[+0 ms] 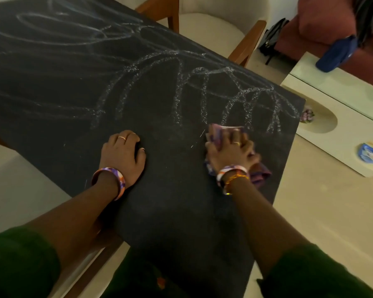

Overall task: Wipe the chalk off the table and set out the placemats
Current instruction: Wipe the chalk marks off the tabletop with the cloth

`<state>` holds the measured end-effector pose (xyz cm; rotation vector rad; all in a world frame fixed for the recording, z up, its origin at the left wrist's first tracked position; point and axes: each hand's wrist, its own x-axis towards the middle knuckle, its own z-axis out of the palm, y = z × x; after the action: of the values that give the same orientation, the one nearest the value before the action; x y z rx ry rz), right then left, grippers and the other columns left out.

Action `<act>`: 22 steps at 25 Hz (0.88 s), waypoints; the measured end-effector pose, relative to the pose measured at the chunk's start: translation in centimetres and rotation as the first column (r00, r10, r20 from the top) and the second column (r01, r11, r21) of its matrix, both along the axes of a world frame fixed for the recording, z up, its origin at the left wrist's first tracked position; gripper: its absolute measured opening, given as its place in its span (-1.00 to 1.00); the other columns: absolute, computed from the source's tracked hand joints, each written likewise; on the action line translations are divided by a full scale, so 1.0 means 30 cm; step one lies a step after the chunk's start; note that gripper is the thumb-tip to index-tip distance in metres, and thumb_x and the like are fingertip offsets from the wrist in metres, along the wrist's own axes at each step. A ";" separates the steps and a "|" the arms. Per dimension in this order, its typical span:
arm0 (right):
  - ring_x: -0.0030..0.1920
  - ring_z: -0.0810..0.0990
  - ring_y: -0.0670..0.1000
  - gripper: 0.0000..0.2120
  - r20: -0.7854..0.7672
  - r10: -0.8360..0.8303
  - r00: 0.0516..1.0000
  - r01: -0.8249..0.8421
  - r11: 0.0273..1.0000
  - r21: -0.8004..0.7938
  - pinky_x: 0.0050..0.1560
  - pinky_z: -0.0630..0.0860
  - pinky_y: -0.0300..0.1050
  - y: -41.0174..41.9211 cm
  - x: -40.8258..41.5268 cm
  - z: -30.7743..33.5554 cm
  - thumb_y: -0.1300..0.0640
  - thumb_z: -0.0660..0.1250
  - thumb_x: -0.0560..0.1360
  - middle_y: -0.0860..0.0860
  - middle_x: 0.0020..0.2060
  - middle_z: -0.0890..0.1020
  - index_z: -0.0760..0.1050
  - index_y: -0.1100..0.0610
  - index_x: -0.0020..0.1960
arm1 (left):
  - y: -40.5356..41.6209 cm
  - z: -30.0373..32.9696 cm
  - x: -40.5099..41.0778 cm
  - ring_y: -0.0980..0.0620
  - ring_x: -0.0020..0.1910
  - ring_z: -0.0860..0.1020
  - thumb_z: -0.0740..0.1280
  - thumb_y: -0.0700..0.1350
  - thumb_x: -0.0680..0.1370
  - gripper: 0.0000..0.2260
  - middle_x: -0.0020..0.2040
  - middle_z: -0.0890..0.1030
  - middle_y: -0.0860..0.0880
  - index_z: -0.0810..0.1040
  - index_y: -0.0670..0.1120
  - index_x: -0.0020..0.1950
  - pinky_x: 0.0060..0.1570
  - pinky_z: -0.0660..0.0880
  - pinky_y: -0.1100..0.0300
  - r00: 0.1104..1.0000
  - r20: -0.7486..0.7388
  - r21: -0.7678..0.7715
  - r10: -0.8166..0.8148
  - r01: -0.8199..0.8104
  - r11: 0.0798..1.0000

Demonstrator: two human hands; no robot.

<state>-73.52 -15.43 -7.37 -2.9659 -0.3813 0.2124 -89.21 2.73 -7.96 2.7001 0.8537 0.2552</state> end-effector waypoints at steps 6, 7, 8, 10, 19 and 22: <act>0.47 0.03 0.18 -0.41 0.044 0.180 0.983 -0.180 0.984 -0.015 0.34 0.03 0.31 -0.024 -0.006 -0.016 -0.37 0.02 0.50 -0.13 0.53 0.03 0.08 -0.24 0.49 | 0.002 0.004 -0.012 -0.13 0.31 0.34 0.23 -0.06 0.56 -0.66 0.33 0.42 -0.13 0.44 -0.16 0.29 0.24 0.31 0.01 1.000 0.019 -0.033 -0.014 0.014 0.999; 0.47 0.02 0.19 -0.40 0.037 0.072 0.997 -0.072 0.997 -0.013 0.35 0.02 0.32 -0.111 0.045 -0.016 -0.37 0.01 0.50 -0.11 0.54 0.03 0.07 -0.23 0.49 | 0.002 0.003 -0.013 -0.12 0.32 0.34 0.23 -0.06 0.56 -0.66 0.33 0.42 -0.13 0.44 -0.16 0.29 0.25 0.30 0.02 1.000 0.019 -0.038 -0.009 0.010 0.999; 0.47 0.02 0.20 -0.39 0.014 -0.037 0.999 0.038 0.999 -0.023 0.36 0.01 0.33 -0.198 0.090 -0.013 -0.37 0.00 0.50 -0.09 0.54 0.03 0.04 -0.22 0.51 | 0.001 0.002 -0.011 -0.12 0.32 0.34 0.23 -0.05 0.56 -0.66 0.33 0.42 -0.13 0.43 -0.16 0.30 0.25 0.30 0.02 1.000 0.015 -0.032 -0.007 0.007 0.999; 0.45 0.04 0.24 -0.38 -0.009 -0.198 0.980 0.197 0.979 -0.045 0.37 0.03 0.33 -0.310 0.122 0.006 -0.34 -0.01 0.52 -0.05 0.54 0.04 0.01 -0.19 0.53 | -0.002 0.004 -0.006 -0.12 0.32 0.34 0.22 -0.04 0.56 -0.65 0.33 0.41 -0.13 0.43 -0.16 0.30 0.25 0.31 0.03 1.000 0.000 -0.007 -0.003 0.003 1.000; 0.36 0.15 0.23 -0.32 0.003 0.441 0.897 -0.441 0.897 -0.024 0.27 0.11 0.27 0.129 -0.233 0.021 -0.39 0.11 0.45 -0.02 0.49 0.12 0.10 -0.17 0.49 | -0.005 0.015 -0.012 -0.12 0.31 0.34 0.21 -0.04 0.57 -0.65 0.33 0.41 -0.14 0.42 -0.15 0.31 0.26 0.30 0.01 1.000 -0.014 -0.036 -0.005 0.004 0.999; 0.36 0.15 0.25 -0.24 0.060 0.206 0.977 -0.201 0.977 -0.077 0.29 0.07 0.30 0.001 -0.055 0.009 -0.48 0.05 0.40 0.02 0.46 0.17 0.14 -0.15 0.49 | -0.004 0.009 -0.015 -0.10 0.31 0.35 0.22 -0.05 0.57 -0.66 0.33 0.43 -0.11 0.44 -0.15 0.30 0.25 0.31 0.04 1.000 0.025 -0.053 0.002 0.000 0.999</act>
<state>-75.19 -15.40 -7.11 -3.0073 -0.7018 0.1497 -89.68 2.61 -7.68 2.6421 0.8425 0.2627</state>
